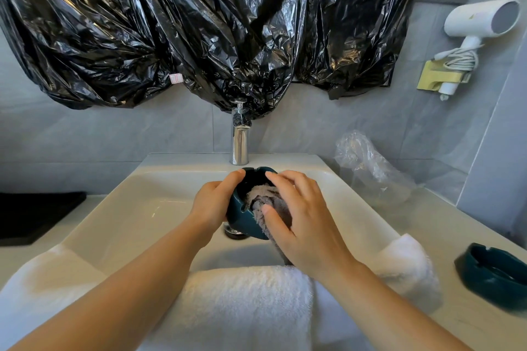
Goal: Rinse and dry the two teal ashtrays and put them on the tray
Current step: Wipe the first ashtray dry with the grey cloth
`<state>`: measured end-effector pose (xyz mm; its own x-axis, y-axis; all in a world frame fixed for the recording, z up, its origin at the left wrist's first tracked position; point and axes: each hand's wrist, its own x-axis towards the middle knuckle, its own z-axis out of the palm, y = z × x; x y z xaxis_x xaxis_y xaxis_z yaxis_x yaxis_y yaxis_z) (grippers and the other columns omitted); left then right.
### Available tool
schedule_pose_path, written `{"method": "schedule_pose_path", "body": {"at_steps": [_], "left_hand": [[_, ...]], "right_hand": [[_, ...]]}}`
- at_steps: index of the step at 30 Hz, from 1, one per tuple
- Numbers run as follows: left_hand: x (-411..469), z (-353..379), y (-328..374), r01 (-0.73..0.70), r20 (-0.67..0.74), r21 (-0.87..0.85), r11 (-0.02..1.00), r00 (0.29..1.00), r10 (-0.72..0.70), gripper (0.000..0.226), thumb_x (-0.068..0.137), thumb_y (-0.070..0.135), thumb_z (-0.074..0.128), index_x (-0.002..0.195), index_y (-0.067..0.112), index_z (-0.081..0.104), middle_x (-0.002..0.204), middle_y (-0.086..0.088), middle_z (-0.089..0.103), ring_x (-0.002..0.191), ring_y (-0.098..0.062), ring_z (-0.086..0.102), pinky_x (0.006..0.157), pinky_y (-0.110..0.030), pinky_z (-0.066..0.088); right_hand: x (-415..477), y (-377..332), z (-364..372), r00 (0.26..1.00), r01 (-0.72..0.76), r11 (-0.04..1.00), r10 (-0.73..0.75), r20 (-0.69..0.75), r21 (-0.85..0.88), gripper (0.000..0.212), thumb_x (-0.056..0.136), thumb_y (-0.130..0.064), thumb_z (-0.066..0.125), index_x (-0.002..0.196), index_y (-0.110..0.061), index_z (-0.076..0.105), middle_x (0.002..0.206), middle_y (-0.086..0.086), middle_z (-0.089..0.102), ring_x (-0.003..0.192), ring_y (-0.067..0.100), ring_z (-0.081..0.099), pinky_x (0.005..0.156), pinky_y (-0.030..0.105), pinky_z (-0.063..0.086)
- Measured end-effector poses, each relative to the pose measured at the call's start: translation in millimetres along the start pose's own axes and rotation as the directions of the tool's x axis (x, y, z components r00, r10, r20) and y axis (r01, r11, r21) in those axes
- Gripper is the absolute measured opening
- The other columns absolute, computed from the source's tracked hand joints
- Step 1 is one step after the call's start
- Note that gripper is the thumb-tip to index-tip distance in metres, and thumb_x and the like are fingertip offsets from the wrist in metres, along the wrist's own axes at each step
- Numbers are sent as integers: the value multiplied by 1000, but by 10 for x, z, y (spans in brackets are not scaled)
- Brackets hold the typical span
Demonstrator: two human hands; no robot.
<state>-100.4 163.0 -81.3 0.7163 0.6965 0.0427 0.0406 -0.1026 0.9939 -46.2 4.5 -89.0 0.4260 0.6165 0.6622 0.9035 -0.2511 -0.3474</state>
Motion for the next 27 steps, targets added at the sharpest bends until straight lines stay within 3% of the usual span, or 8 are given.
{"method": "schedule_pose_path", "body": {"at_steps": [2,5,9,12,17,23,27], "left_hand": [[-2,-16,6,1,-14,-11,1000,1000,-2,42,84,56,54,84,16,67,96,-16,71,98,-34,65,93,-52,52],[5,-26,-2,1,-24,-15,1000,1000,-1,44,84,57,54,86,15,67,98,-16,70,99,-34,64,93,-52,52],[0,1,-16,-6,3,31,1000,1000,6,42,90,52,51,89,13,66,97,-16,69,97,-32,64,90,-46,53],[-30,14,-8,-18,50,45,999,999,16,45,91,49,52,93,7,68,97,-18,70,94,-32,65,88,-44,53],[-24,-15,5,10,43,-18,1000,999,-9,44,87,46,57,92,5,70,97,-20,71,98,-37,66,93,-52,52],[25,-17,-17,52,47,-103,993,998,-48,38,88,45,58,93,9,69,95,-17,73,95,-33,68,92,-48,54],[45,-19,-37,65,59,-128,990,997,-58,38,87,45,58,94,9,69,94,-16,73,88,-31,68,89,-45,54]], "right_hand": [[-36,21,-17,999,29,998,-31,39,57,51,88,-52,43,133,-30,50,129,-15,49,120,1,40,103,20,35],[-43,78,-52,981,48,999,-46,187,-4,54,86,-58,53,134,-34,52,136,-19,48,127,-1,39,110,28,32],[43,27,-102,930,40,967,55,364,-250,56,95,-59,41,144,-34,40,147,-16,43,138,7,33,119,44,16],[91,-65,-58,887,22,914,169,429,-406,71,93,-67,29,148,-23,31,145,-6,45,138,15,33,120,49,10],[226,-148,32,860,-10,937,186,474,-350,67,93,-65,34,138,-15,41,127,4,55,124,24,47,119,53,11],[349,-116,2,867,70,968,59,495,-239,58,94,-57,41,139,-20,43,133,-3,54,130,19,45,121,49,-1],[315,-60,-35,893,179,969,-87,442,-172,57,93,-56,44,141,-25,45,140,-9,49,136,13,37,121,40,0]]}}
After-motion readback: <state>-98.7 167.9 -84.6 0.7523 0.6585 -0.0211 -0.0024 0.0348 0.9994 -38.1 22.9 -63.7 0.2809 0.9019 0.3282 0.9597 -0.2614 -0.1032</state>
